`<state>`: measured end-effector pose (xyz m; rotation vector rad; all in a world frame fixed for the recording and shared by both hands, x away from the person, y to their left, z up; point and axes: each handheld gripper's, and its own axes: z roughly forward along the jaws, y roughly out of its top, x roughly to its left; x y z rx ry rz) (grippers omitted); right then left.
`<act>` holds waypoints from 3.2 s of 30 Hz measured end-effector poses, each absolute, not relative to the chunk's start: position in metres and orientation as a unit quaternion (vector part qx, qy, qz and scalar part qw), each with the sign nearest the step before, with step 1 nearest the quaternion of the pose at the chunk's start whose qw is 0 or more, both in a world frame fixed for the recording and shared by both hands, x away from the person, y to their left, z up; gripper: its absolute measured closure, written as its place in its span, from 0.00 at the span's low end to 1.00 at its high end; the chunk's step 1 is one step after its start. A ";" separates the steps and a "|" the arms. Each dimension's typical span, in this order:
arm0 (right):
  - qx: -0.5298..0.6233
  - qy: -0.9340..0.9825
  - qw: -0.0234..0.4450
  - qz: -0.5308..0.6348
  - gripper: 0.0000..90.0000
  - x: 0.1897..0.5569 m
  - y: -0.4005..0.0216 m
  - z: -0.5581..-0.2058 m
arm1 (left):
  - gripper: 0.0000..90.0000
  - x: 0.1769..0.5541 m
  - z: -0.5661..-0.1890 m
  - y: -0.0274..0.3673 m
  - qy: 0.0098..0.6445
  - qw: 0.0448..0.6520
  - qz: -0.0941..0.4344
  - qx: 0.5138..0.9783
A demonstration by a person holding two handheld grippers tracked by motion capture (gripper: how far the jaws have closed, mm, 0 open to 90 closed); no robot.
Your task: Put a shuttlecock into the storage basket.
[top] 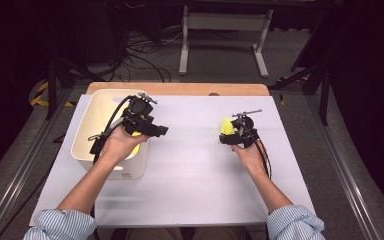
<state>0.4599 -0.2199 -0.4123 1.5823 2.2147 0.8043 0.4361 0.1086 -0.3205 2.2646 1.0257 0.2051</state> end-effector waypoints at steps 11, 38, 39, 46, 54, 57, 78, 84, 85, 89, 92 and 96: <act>0.571 0.763 0.143 0.267 0.40 0.472 -0.216 -0.415 | 0.37 0.436 -0.322 0.106 0.387 0.316 0.073 0.863; 0.603 0.747 0.138 0.245 0.48 0.484 -0.214 -0.427 | 0.38 0.434 -0.320 0.108 0.384 0.319 0.072 0.863; 0.603 0.746 0.137 0.245 0.48 0.484 -0.215 -0.427 | 0.38 0.434 -0.320 0.108 0.384 0.319 0.072 0.863; 0.604 0.747 0.141 0.239 0.48 0.484 -0.212 -0.428 | 0.38 0.434 -0.320 0.107 0.383 0.318 0.073 0.864; 0.610 0.743 0.140 0.237 0.47 0.485 -0.212 -0.429 | 0.38 0.433 -0.320 0.107 0.381 0.322 0.071 0.864; 0.611 0.743 0.140 0.235 0.48 0.485 -0.212 -0.429 | 0.38 0.432 -0.319 0.106 0.380 0.322 0.071 0.864; 0.619 0.739 0.138 0.226 0.46 0.484 -0.213 -0.429 | 0.38 0.432 -0.319 0.109 0.382 0.323 0.070 0.863; 0.617 0.743 0.137 0.222 0.50 0.483 -0.213 -0.429 | 0.38 0.432 -0.318 0.110 0.381 0.324 0.072 0.863; 0.616 0.743 0.137 0.221 0.50 0.483 -0.212 -0.429 | 0.38 0.432 -0.318 0.110 0.381 0.324 0.072 0.863; 0.615 0.745 0.137 0.218 0.53 0.483 -0.212 -0.430 | 0.38 0.432 -0.318 0.111 0.383 0.325 0.071 0.862; 0.615 0.746 0.136 0.218 0.54 0.483 -0.211 -0.430 | 0.38 0.432 -0.318 0.111 0.383 0.325 0.071 0.862; 0.614 0.748 0.138 0.212 0.58 0.483 -0.211 -0.429 | 0.38 0.432 -0.318 0.111 0.383 0.326 0.071 0.862</act>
